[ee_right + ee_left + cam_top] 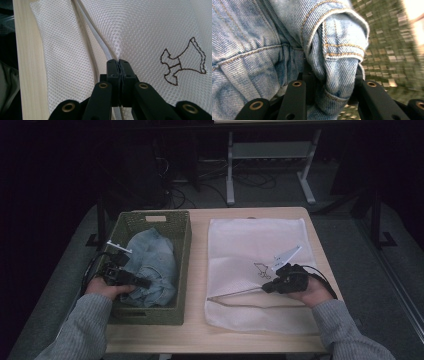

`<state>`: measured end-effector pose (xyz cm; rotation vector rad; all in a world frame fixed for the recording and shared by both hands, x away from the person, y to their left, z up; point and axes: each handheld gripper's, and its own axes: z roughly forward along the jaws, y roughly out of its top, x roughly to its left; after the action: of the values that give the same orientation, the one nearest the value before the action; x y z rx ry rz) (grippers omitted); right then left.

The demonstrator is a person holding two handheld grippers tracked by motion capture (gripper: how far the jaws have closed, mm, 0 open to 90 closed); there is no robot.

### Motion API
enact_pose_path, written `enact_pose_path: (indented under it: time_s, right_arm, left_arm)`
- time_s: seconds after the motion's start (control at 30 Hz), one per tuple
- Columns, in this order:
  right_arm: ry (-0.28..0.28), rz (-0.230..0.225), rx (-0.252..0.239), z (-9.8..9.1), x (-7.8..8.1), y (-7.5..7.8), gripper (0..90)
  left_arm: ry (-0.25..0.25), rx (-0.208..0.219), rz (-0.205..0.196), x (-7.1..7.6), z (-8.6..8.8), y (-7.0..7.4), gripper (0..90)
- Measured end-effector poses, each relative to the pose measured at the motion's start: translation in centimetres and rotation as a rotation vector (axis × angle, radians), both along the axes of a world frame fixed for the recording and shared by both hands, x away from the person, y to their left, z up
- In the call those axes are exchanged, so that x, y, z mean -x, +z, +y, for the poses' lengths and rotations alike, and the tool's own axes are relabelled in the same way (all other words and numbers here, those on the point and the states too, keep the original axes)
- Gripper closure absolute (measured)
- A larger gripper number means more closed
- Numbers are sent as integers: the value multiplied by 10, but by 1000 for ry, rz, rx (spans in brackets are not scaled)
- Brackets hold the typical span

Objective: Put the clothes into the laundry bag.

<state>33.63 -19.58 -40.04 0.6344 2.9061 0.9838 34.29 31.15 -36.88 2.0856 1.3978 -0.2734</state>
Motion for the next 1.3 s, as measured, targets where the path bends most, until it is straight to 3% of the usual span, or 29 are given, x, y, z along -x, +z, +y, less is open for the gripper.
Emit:
enact_pose_path:
  time_s: [0.13,0.2,0.3,0.63,1.07,1.3]
  right_arm:
    - [-5,0,-5,-3,-1,3,878]
    - [-8,-2,-2,-4,-2,5,878]
    - [-13,-7,-3,-6,-4,11,878]
    - [-40,-17,-22,-12,-10,31,880]
    - [-73,-24,-34,-10,-31,48,881]
    - [-64,-24,-28,-4,-42,54,882]
  left_arm:
    - [-3,89,15,9,10,2,693]
    - [15,165,12,13,15,3,694]
    - [34,275,-20,19,20,4,694]
    - [63,512,-136,31,30,21,701]
    - [34,643,-231,39,21,55,707]
    - [-27,721,-279,41,12,80,708]
